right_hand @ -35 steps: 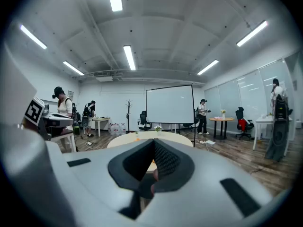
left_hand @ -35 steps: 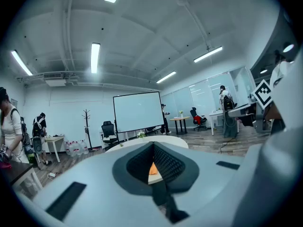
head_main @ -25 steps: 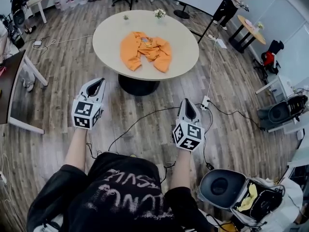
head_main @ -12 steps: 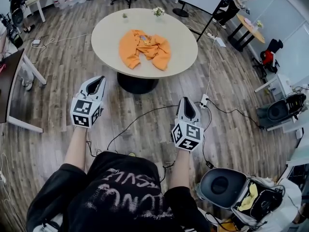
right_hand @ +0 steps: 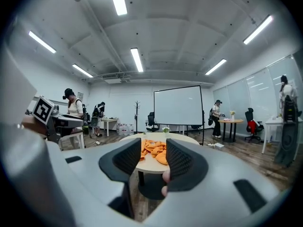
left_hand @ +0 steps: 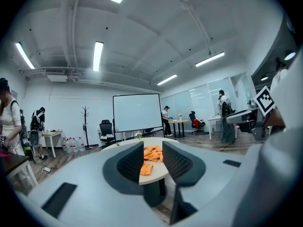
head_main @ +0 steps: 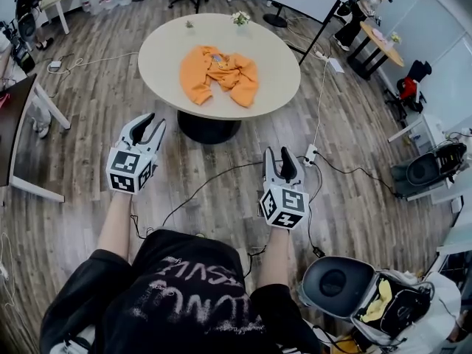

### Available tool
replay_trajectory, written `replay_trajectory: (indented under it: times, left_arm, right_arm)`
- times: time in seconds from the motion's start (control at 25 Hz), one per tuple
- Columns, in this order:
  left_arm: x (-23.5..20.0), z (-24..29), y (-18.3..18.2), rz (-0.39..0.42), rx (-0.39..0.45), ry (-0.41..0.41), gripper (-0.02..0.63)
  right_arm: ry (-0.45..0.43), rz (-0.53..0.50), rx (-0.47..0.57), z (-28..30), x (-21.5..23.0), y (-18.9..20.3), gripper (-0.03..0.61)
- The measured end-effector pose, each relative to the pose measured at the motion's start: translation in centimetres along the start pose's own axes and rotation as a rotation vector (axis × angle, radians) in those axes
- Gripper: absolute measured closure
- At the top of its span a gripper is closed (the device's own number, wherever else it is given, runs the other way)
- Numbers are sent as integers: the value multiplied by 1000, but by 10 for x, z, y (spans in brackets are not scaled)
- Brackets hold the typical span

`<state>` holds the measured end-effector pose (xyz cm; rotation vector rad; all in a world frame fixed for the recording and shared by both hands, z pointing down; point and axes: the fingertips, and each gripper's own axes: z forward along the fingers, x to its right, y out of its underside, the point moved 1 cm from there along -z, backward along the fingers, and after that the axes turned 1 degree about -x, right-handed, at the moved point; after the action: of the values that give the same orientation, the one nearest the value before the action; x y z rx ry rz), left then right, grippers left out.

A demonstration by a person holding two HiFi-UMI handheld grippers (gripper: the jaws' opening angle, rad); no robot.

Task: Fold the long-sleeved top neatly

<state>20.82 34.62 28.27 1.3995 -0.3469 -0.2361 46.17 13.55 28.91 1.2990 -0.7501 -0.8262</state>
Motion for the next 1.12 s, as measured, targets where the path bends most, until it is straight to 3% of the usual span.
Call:
replay_trajectory:
  times: [0.52,0.88,1.12]
  left_arm:
    - [-6,17,3,13,-36,-22,491]
    - [-20,79,16,24,-24,-13,491]
    - [-61,129,23,7,-51,-9,491]
  right_arm:
    - [-35,6,-13,25,3,5,407]
    - [-29,0,-5,83,27,15,407]
    - [-27,10,-27,148,26,12,407]
